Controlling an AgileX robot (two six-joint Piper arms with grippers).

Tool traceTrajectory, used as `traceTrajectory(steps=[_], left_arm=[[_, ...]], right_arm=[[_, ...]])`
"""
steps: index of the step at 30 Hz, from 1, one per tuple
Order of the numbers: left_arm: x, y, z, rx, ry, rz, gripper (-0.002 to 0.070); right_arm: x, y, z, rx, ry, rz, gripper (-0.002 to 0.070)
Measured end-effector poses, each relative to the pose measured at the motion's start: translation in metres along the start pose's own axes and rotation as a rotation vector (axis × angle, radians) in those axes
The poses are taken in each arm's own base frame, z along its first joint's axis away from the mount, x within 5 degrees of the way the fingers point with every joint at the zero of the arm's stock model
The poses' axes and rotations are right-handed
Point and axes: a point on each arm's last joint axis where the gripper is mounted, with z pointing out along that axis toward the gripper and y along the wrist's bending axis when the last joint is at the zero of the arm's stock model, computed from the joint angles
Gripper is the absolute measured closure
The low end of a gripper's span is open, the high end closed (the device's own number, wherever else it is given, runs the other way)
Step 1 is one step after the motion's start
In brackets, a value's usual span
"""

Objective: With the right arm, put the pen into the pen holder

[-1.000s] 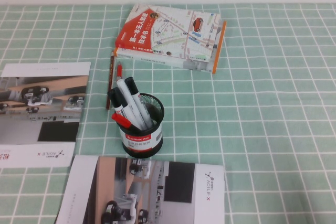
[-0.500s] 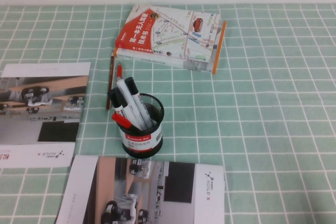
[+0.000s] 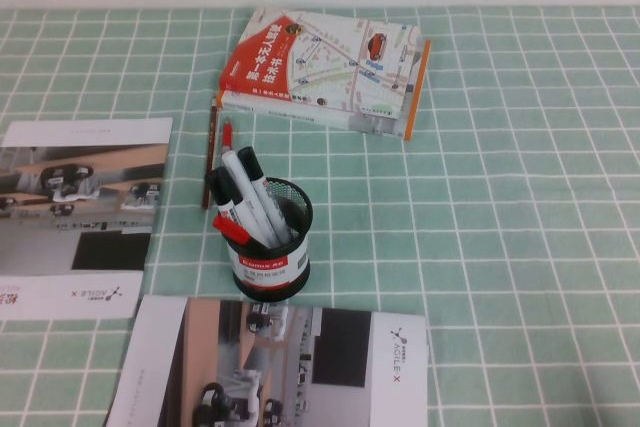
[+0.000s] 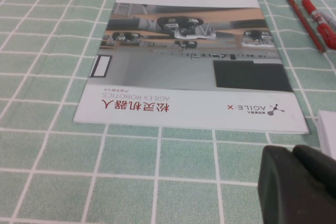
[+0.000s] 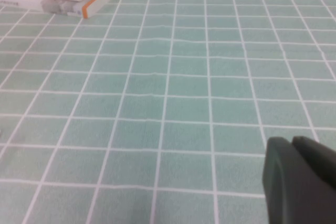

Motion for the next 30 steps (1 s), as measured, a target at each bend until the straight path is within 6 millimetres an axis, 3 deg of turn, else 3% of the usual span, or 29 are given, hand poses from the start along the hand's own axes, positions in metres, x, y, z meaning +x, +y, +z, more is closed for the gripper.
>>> traceTrajectory(steps=[30], left_arm=[[0.0000,0.0000,0.0000,0.000,0.000,0.000,0.0679]], right_arm=[[0.0008,0.0008,0.0000,-0.009,0.009,-0.003,0.0695]])
